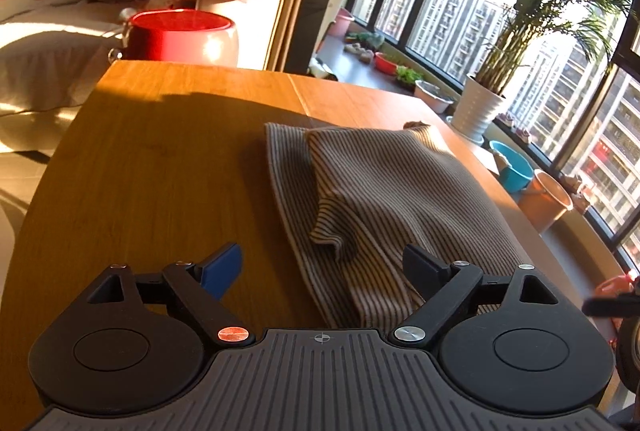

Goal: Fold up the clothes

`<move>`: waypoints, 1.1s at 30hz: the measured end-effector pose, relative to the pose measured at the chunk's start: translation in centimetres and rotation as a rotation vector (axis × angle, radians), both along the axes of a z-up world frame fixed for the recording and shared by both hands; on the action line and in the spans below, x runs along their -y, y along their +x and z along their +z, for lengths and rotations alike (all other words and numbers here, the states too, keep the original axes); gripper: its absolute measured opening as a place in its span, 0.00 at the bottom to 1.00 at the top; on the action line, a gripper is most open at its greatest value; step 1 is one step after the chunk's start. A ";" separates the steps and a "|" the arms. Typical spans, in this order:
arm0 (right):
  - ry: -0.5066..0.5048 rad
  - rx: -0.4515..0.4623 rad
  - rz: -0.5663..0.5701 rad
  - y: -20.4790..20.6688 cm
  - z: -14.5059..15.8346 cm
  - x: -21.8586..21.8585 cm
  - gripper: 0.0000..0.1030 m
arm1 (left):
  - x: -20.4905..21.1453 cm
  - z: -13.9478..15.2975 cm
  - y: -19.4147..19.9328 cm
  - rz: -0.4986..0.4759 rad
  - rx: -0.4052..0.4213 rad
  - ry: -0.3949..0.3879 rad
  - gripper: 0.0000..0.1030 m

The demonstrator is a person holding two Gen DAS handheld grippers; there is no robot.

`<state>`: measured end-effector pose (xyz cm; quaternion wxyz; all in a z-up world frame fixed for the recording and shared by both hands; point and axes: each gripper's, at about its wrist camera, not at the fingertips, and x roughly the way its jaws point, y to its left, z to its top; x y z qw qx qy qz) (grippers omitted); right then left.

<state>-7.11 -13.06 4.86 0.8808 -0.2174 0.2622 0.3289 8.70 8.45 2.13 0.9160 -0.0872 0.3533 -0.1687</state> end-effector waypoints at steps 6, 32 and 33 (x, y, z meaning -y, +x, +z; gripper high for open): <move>-0.150 0.032 0.069 0.1 -3.2 -2.7 0.82 | 0.0 0.2 -0.1 -0.010 0.001 -0.006 0.92; 0.579 -0.577 -0.300 10.7 -3.1 5.9 0.39 | 7.3 -0.1 -7.9 -0.582 0.274 0.346 1.00; 0.576 -0.575 -0.299 10.5 -3.1 5.9 0.39 | 7.8 -0.3 -7.7 -0.590 0.282 0.349 1.00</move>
